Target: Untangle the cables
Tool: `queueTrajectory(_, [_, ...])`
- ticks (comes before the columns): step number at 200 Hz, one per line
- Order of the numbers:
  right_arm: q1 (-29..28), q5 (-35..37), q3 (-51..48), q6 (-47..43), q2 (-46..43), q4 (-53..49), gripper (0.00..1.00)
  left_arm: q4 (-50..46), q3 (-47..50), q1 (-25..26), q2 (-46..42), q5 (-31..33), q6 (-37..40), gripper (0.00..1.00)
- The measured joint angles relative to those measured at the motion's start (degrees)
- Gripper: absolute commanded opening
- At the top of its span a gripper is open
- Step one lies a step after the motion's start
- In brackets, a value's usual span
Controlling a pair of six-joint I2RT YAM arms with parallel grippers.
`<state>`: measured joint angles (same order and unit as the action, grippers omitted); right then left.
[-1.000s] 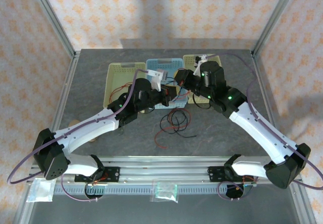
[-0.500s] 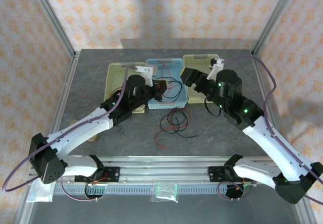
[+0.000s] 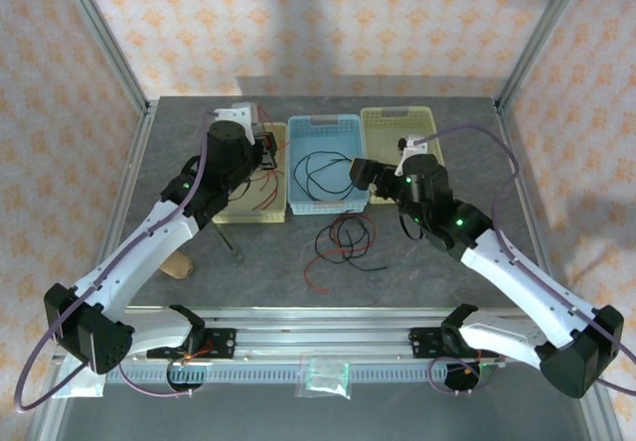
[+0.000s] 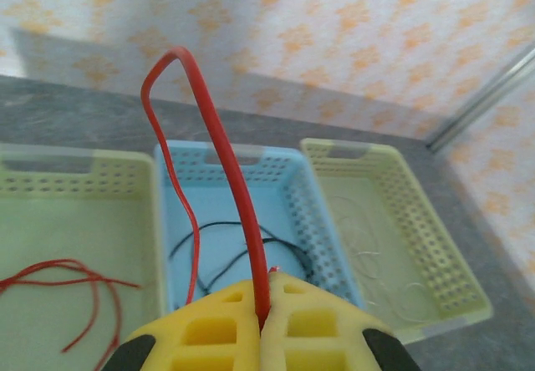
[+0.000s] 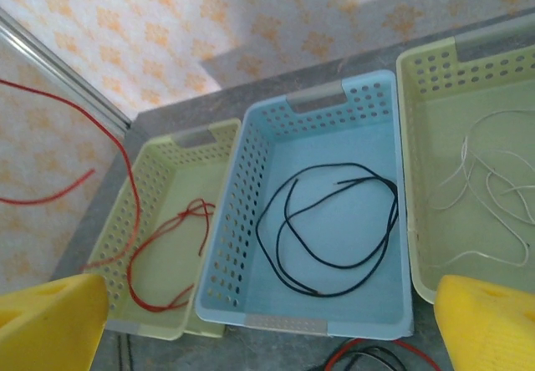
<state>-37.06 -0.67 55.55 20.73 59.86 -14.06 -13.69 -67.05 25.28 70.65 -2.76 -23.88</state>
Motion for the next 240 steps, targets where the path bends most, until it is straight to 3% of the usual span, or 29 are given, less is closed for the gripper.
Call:
queueTrajectory(49, [0.0,-3.8,-0.55,-1.92,2.6,0.48,0.97,-0.09,0.24,-6.51,2.89,-3.3,0.33,0.0])
queueTrajectory(89, [0.0,-4.76,-1.14,-2.43,2.6,0.81,0.97,1.18,1.51,-8.59,8.11,-6.29,0.42,0.0])
queueTrajectory(177, [0.0,-6.43,-2.73,-2.89,1.66,1.7,0.96,2.73,6.69,-11.58,18.53,-3.54,-1.38,0.0])
queueTrajectory(240, [0.0,-2.4,-4.46,-1.64,-0.66,1.68,1.0,1.42,6.67,-12.22,23.04,0.85,-3.37,0.65])
